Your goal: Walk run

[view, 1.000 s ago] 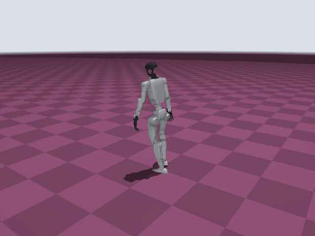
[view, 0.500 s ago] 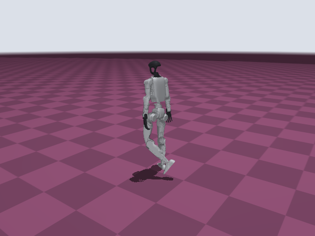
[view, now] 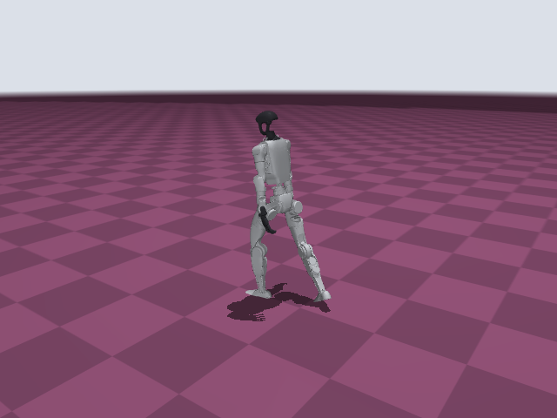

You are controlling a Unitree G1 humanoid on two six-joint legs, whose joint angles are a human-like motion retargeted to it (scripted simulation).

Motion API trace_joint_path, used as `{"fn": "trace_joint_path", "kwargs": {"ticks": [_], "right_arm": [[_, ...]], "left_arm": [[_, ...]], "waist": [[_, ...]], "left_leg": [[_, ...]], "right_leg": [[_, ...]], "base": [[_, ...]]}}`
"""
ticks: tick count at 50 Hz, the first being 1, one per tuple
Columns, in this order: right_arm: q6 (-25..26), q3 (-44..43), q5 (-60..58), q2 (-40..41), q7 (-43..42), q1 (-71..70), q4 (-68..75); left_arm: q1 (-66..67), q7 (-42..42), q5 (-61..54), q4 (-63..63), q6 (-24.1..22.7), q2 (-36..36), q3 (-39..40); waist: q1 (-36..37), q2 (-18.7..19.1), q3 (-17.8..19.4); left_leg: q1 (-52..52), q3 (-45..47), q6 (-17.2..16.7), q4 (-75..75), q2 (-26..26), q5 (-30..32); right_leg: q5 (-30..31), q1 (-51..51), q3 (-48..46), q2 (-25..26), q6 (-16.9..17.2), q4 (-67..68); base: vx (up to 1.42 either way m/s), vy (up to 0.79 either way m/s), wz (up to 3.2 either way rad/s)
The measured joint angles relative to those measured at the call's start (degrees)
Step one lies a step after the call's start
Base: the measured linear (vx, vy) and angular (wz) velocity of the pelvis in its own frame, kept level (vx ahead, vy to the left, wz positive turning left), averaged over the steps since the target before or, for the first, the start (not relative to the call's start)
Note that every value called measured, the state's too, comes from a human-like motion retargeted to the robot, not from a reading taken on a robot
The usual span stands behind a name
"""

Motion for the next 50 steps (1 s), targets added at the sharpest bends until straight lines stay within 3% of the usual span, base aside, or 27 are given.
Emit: {"fn": "trace_joint_path", "kwargs": {"ticks": [2, 4, 5, 10, 15, 20, 23, 26, 30, 33, 37, 38, 40, 43, 46, 50], "right_arm": [[2.02, -1.03, -3.16, -1.15, -0.38, 2.05, 1.03], [3.23, -1.58, -4.65, -2.07, -1.57, 4.19, 1.16], [3.71, -1.69, -4.79, -2.39, -2.19, 5.23, 0.99], [2.28, -5.1, -0.11, -2.74, -0.98, 10.03, -1.09], [-0.6, -8.94, 5.25, -2.17, 2.3, 12.73, -1.49], [-1.07, -9.41, 4.39, -1.81, 5.4, 12.65, -0.67], [-1.18, -9.75, 2.72, -1.75, 6.4, 12.73, -0.14], [-1.33, -10.55, 0.51, -2.1, 7.42, 12.65, -0.2], [-1.34, -11.21, -0.57, -2.06, 6.61, 12.73, -1.37], [-1.35, -11.88, 1.42, -1.56, 6.31, 12.65, -2.18], [-1.85, -10.82, 4.74, -1.43, 6.71, 12.19, -3.96], [-2.21, -10.49, 5.04, -1.53, 6.91, 11.97, -4.63], [-2.66, -9.74, 4.72, -2.02, 7.28, 10.87, -5.82], [-0.38, -8.09, 3.03, -3.51, 7.08, 7.94, -6.92], [2.22, -8.14, 4.93, -3.55, 6.09, 6.18, -9.3], [1.03, -11.03, 15.97, -2.41, 4.16, 5.04, -13.3]], "left_arm": [[-1.54, 0.86, -1.18, -1.31, -1.24, 1.27, -1.91], [-2.89, 1.88, -3.24, -2.69, -3.24, 2.32, -2.67], [-3.41, 2.45, -4.48, -3.35, -4.29, 2.82, -2.78], [-8.02, 5.64, -12.75, -5.23, -9.61, 5.96, -3.71], [-13.32, 3.84, -16.07, -6.85, -10.78, 6.89, -3.88], [-16.44, 1.43, -16.57, -10.08, -12.67, 8.65, -5.63], [-16.54, 2.24, -15.13, -11.38, -13.94, 8.84, -7.89], [-14.85, 2.91, -12.04, -11.88, -14.32, 7.27, -8.74], [-9.76, 1.96, -8.04, -10.93, -14.26, 5.07, -7.73], [-5.48, 3.79, -5.56, -7.93, -12.32, 3.03, -6.18], [-0.87, 3.07, -3.19, -3.1, -9.29, 2.49, -7.51], [-0.15, 2.19, -1.79, -2.51, -8.42, 2.77, -8.18], [0.85, 1.29, 1.67, -1.9, -6.94, 3.09, -8.64], [2.25, 2.85, 3.94, -1.39, -6.07, 2.55, -8.52], [3.83, 3.86, 3.71, -1.05, -6.09, 1.02, -6.27], [4.83, 1.98, 2.19, -1.13, -6.34, -0.91, -3.06]], "waist": [[0.26, 1.63, -0.31], [-0.36, 3.38, -0.45], [-0.94, 4.2, -0.48], [-6.68, 4.93, 0.59], [-11.57, 4.15, 1.18], [-16.86, 1.74, 1.69], [-17.45, 2.11, 1.22], [-17.49, 2.52, -0.01], [-19.45, 3.15, -0.97], [-19.89, 4.0, -1.14], [-18.35, -0.58, -2.36], [-18.06, -1.84, -2.61], [-17.78, -3.38, -2.7], [-15.0, -2.82, -1.78], [-11.41, -1.01, -1.49], [-6.99, 1.66, -0.78]], "left_leg": [[3.25, -0.81, 1.05, -1.77, 0.75, -1.54], [6.31, -1.29, 0.56, -3.03, 2.4, -2.91], [7.71, -1.32, 0.25, -3.49, 3.11, -3.63], [15.43, -1.74, 0.89, -9.73, 0.33, -4.58], [20.64, -3.18, 0.6, -13.67, -3.26, -6.13], [24.98, -4.33, 0.47, -15.0, -7.76, -9.19], [27.96, -4.57, -0.28, -15.38, -7.8, -11.3], [30.61, -4.3, -1.4, -14.74, -8.13, -13.19], [34.78, -4.64, -3.65, -12.58, -8.73, -10.83], [35.32, -4.65, -6.15, -6.63, -7.72, -0.84], [30.38, 3.94, -5.01, 10.84, -7.2, 14.17], [27.96, 5.39, -4.6, 16.65, -6.57, 14.61], [22.82, 7.75, -4.34, 26.68, -3.76, 9.91], [15.02, 9.41, -4.7, 32.87, 0.65, 5.89], [8.23, 9.69, -6.7, 29.37, 2.5, 3.61], [2.3, 9.12, -6.1, 14.45, 3.12, 1.1]], "right_leg": [[9.16, -2.59, 0.05, 0.37, -0.84, 8.37], [14.11, -6.57, -0.89, 0.0, -2.19, 18.86], [14.52, -8.59, -1.59, -0.52, -3.08, 23.83], [5.46, -23.39, -2.94, -5.53, -3.59, 39.06], [-2.57, -34.63, -8.29, -9.72, -7.24, 28.78], [-4.41, -43.28, -4.34, -7.26, -8.7, 5.15], [-5.74, -46.61, -0.38, -5.03, -10.43, -1.29], [-5.45, -47.07, 0.41, -5.15, -12.21, 1.6], [2.0, -44.05, -1.25, -6.38, -12.77, 5.09], [0.26, -41.27, 0.5, -6.1, -13.84, 7.31], [-3.2, -34.08, -0.22, -10.47, -13.11, 3.97], [-4.15, -32.96, -0.28, -11.95, -12.57, 3.83], [-5.83, -31.05, -0.47, -13.48, -11.84, 3.55], [-6.73, -26.8, -3.14, -11.62, -11.78, 0.28], [-7.03, -22.51, -3.41, -7.66, -11.14, -4.15], [-8.14, -16.06, -5.05, -2.5, -10.03, -9.14]], "base": [[0.79, 0.12, -0.17], [0.74, 0.12, -0.38], [0.65, 0.1, -0.38], [0.61, 0.06, 0.18], [0.5, 0.02, 0.44], [0.55, -0.06, 0.41], [0.63, -0.09, 0.14], [0.75, -0.06, 0.03], [0.99, -0.15, 0.17], [0.83, -0.1, 0.2], [0.8, -0.12, 0.16], [0.58, -0.1, 0.61], [0.6, -0.11, 0.69], [0.52, -0.05, 0.02], [0.47, 0.0, -0.52], [0.57, 0.02, -0.18]]}}
